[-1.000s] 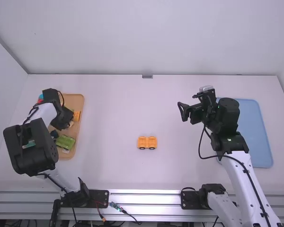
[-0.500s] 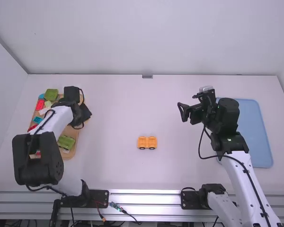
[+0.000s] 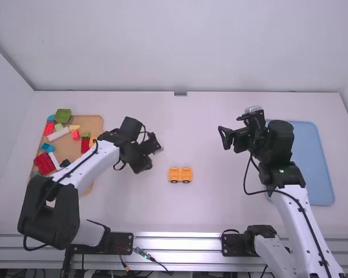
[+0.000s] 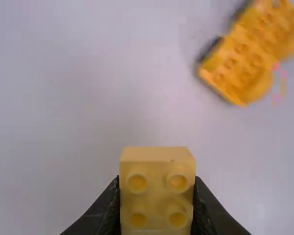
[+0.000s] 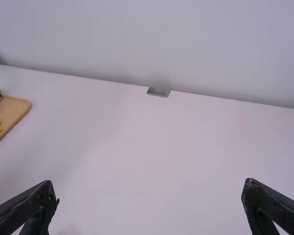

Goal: Assemble lego blocks to make yellow taxi

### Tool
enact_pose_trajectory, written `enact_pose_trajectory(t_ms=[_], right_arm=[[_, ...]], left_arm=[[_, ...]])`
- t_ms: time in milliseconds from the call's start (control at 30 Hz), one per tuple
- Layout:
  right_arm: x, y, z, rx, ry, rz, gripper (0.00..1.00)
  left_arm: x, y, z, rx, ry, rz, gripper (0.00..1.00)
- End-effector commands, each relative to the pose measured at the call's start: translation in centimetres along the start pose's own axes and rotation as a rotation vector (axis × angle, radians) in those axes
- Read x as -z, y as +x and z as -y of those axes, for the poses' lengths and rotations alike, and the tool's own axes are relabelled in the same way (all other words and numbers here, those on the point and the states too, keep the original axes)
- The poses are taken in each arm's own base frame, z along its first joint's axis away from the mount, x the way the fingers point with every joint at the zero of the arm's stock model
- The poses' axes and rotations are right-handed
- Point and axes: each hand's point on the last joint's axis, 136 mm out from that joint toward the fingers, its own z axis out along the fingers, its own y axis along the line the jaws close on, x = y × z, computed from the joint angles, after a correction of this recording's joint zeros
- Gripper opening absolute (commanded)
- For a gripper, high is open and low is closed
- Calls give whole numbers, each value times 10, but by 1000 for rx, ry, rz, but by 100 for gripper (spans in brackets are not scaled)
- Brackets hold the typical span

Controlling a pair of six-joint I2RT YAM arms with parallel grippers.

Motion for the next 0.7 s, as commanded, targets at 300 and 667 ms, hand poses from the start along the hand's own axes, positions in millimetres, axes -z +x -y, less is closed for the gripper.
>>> enact_pose_trajectory(t_ms=[300,667], right_arm=[[5,-16,2,7,8,32,99],[5,-15,3,10,11,27,99]], left_arm=[[-32,1,9,-417,7,-13,1],[-67,18,20,-499,126,-62,1]])
